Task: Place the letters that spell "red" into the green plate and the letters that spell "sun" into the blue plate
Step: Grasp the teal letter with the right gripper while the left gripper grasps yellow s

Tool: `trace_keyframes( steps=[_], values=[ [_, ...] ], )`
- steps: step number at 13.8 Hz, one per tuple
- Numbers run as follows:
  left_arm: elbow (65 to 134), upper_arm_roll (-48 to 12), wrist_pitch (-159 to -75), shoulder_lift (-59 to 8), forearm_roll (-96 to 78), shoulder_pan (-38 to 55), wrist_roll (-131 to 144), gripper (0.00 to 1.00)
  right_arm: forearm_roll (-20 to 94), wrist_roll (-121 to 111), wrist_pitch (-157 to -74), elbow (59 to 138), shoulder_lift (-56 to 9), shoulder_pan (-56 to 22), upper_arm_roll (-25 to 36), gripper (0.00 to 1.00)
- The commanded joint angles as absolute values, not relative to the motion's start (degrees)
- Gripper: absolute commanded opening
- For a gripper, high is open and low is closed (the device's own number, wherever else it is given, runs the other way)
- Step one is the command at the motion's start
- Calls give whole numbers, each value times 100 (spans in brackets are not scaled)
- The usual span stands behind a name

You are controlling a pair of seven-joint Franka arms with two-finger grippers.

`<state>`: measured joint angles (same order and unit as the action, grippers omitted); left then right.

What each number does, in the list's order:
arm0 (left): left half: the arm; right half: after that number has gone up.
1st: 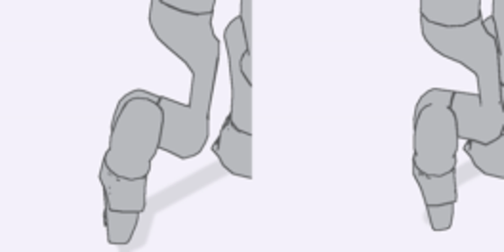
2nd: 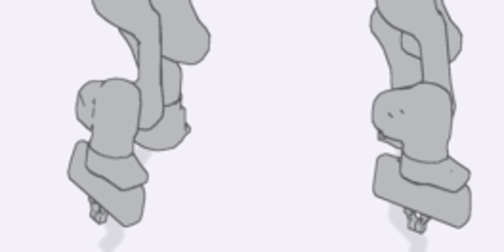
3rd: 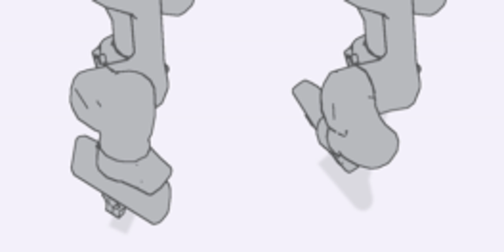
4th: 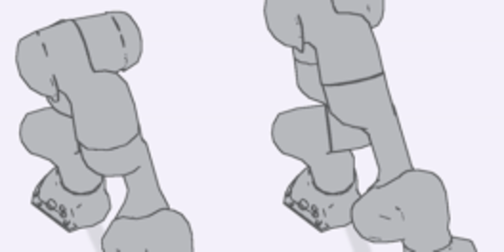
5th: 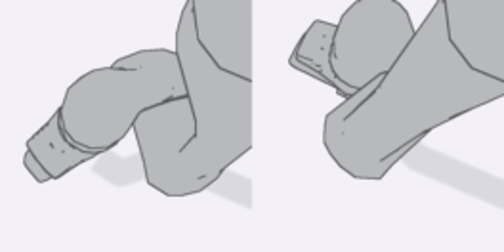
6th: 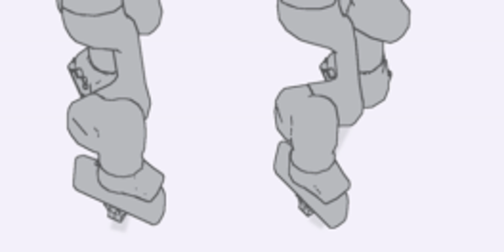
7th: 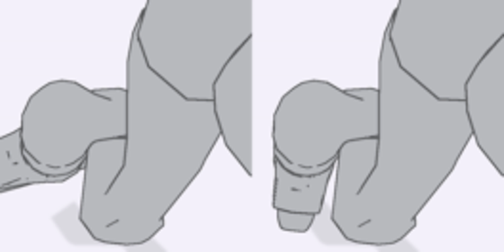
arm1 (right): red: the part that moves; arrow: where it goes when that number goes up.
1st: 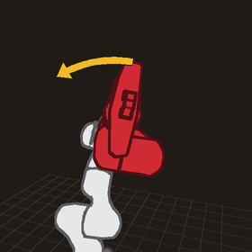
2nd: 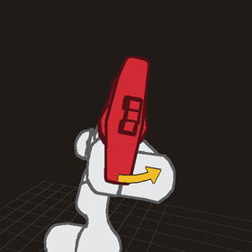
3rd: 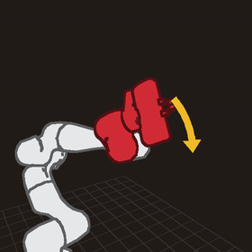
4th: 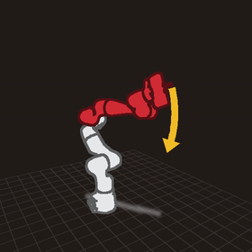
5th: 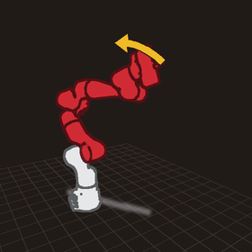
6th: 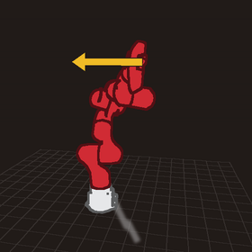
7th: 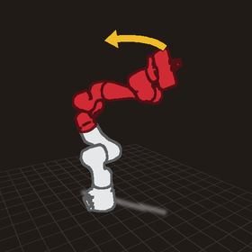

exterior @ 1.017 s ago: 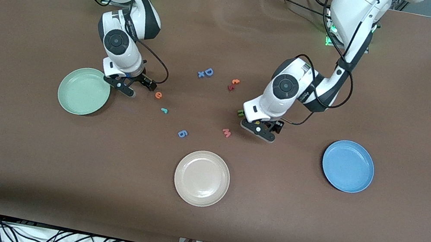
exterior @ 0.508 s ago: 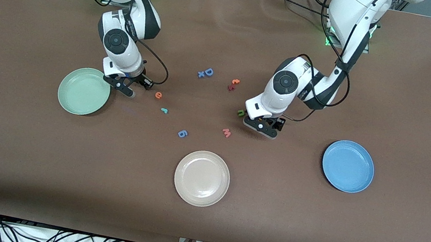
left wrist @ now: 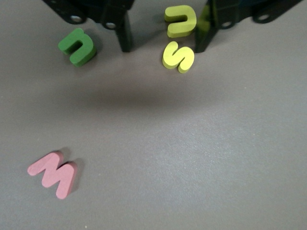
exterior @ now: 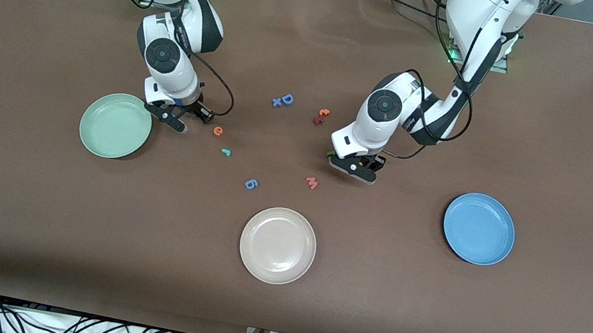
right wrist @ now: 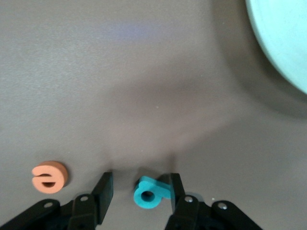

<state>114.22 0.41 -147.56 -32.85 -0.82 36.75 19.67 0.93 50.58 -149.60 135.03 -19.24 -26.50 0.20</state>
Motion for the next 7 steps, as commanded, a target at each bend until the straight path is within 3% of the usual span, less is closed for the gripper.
trace_keyframes(
  steps=[1, 7],
  values=[
    [11514, 97, -14871, -3217, 106, 3700, 2109, 56, 149, 5124, -14985, 13676, -1723, -2654, -9, 56],
    [11461, 114, -14880, -3243, 141, 3656, 2100, 55, 149, 5107, -14977, 13755, -1714, -2654, 0, 56]
  ],
)
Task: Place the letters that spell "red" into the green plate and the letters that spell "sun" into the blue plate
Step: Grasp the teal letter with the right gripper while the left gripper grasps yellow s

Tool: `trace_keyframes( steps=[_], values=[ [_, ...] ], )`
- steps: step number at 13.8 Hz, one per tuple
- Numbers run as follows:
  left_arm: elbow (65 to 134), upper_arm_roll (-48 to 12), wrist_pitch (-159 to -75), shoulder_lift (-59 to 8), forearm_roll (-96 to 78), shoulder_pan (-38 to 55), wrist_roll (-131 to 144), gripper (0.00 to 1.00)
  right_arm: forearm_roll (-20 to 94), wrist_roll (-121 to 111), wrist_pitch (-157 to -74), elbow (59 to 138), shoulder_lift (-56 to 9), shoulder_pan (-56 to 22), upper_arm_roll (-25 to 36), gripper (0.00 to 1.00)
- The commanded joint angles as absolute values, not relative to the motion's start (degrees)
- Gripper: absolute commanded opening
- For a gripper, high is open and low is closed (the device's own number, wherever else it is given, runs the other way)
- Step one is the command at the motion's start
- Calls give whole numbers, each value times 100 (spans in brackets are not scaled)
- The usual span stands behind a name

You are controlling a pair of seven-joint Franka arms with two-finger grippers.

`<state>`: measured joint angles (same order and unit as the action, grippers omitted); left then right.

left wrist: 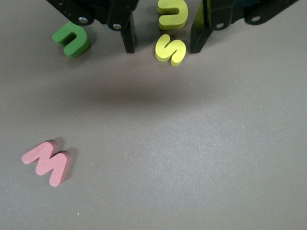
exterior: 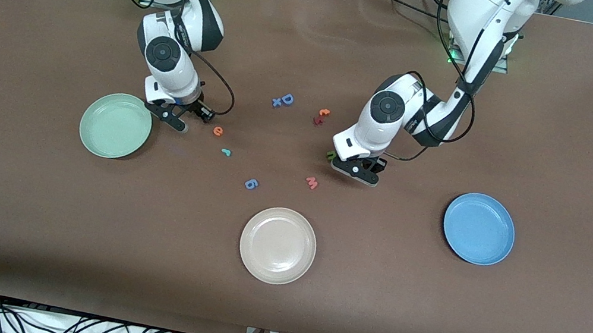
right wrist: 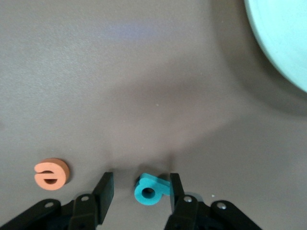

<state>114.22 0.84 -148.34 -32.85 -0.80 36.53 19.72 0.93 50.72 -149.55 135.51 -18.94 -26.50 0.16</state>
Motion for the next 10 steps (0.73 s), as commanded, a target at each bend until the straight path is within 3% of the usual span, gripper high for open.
trace_keyframes(
  steps=[1, 7, 10],
  values=[
    [11461, 114, -14880, -3243, 141, 3656, 2092, 54, 149, 5089, -14977, 13772, -1696, -2654, 0, 56],
    [11461, 123, -15029, -3296, 149, 3656, 2101, 42, 149, 5097, -15003, 13834, -1696, -2646, 9, 55],
    [11461, 123, -15047, -3305, 149, 3656, 2101, 32, 149, 5133, -15047, 13834, -1731, -2646, 9, 53]
  ],
)
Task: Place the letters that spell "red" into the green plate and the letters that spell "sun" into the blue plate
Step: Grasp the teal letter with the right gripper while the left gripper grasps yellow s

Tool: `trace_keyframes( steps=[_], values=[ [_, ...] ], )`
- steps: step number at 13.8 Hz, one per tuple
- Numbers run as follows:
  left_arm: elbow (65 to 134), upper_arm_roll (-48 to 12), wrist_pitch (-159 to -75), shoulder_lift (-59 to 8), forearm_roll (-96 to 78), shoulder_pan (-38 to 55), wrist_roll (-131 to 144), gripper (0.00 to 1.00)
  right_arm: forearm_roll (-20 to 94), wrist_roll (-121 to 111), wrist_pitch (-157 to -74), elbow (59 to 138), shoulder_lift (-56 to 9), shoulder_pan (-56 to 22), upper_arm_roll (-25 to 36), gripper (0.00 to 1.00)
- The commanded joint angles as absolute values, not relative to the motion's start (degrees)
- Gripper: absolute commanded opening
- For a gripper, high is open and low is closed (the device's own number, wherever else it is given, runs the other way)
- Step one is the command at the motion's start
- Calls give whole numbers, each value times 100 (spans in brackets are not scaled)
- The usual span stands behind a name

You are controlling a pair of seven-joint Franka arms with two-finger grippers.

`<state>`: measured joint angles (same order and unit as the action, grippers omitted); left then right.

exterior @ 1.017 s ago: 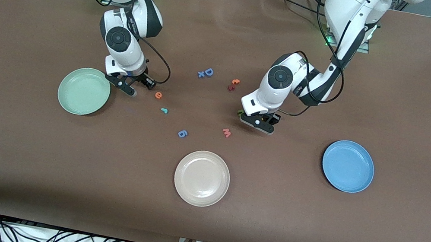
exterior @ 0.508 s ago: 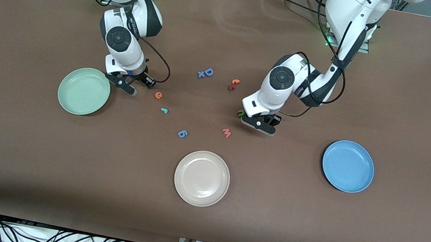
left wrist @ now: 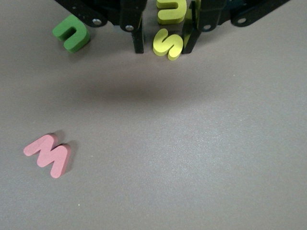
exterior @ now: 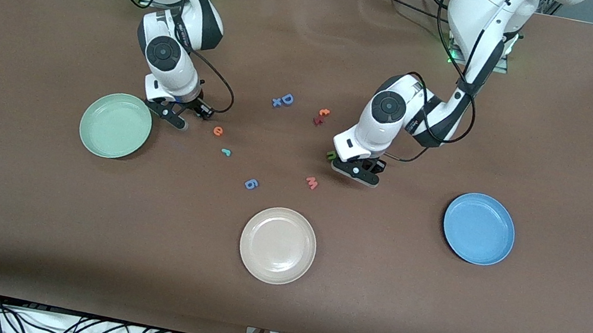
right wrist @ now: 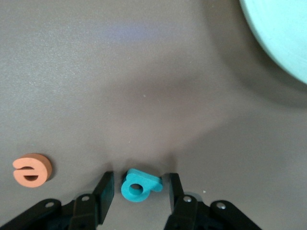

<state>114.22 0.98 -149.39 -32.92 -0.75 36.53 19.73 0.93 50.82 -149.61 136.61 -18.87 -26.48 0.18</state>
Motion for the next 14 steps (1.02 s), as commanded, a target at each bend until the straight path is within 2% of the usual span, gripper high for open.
trace_keyframes(
  steps=[1, 4, 5, 6, 9, 11, 14],
  values=[
    [11461, 123, -15047, -3305, 202, 3656, 2101, 29, 149, 5133, -15047, 13834, -1731, -2646, 9, 48],
    [11470, 141, -15047, -3305, 316, 3613, 2101, 21, 149, 5211, -15047, 13834, -1731, -2646, 9, 30],
    [11470, 132, -15047, -3296, 316, 3604, 2101, 15, 149, 5255, -15047, 13834, -1731, -2646, 9, 23],
    [11470, 132, -15047, -3296, 316, 3604, 2101, 14, 149, 5265, -15038, 13834, -1731, -2646, 9, 20],
    [11470, 132, -15047, -3270, 316, 3551, 2083, 5, 149, 5335, -14968, 13808, -1688, -2646, 9, 20],
    [11452, 132, -14986, -3217, 316, 3498, 2066, 5, 149, 5221, -14750, 13720, -1495, -2646, 70, 20],
    [11348, 132, -14566, -3015, 316, 3279, 1900, 1, 149, 4810, -13260, 13133, -1100, -2637, 473, 20]
  ],
)
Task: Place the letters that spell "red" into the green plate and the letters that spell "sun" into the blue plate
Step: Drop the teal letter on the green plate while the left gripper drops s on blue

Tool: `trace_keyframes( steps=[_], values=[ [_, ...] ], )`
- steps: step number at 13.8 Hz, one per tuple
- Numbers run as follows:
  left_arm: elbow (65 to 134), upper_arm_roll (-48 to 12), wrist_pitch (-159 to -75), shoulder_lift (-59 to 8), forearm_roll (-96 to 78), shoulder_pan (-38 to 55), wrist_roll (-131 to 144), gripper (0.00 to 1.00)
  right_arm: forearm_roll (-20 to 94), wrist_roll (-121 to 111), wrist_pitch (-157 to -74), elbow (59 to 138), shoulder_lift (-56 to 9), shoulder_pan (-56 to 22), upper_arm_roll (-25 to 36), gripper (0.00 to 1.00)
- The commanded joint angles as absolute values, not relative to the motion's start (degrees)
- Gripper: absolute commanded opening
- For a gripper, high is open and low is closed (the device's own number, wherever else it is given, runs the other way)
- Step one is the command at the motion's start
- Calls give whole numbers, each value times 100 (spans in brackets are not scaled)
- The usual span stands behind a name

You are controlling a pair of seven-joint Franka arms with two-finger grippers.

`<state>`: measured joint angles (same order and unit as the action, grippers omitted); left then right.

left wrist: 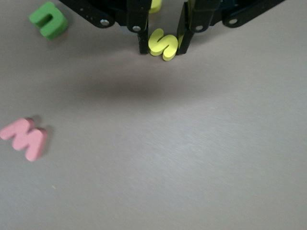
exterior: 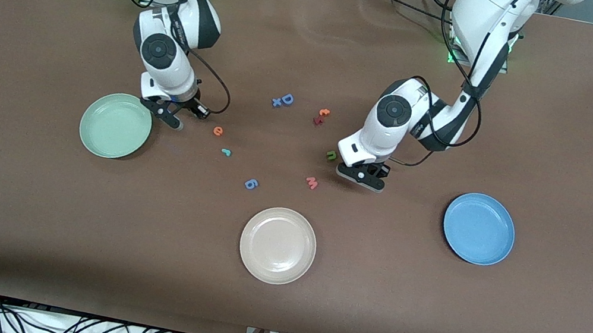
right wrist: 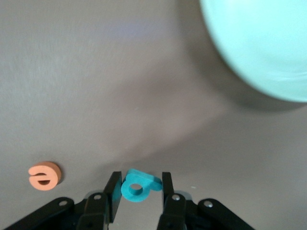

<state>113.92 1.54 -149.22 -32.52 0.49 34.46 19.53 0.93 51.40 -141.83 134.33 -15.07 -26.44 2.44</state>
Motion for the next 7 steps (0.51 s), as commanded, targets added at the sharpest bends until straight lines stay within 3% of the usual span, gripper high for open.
trace_keyframes(
  steps=[1, 4, 7],
  values=[
    [11260, 132, -14276, -2945, 325, 3174, 1777, 0, 167, 4512, -12767, 12931, -959, -2628, 692, 20],
    [11153, 123, -13792, -2708, 316, 2612, 742, 0, 605, 3081, -11938, 12674, -695, -2637, 1491, 20],
    [11145, 123, -13658, -2672, 316, 2146, 20, 0, 606, 2156, -11953, 12674, -808, -2593, 2099, 20]
  ],
)
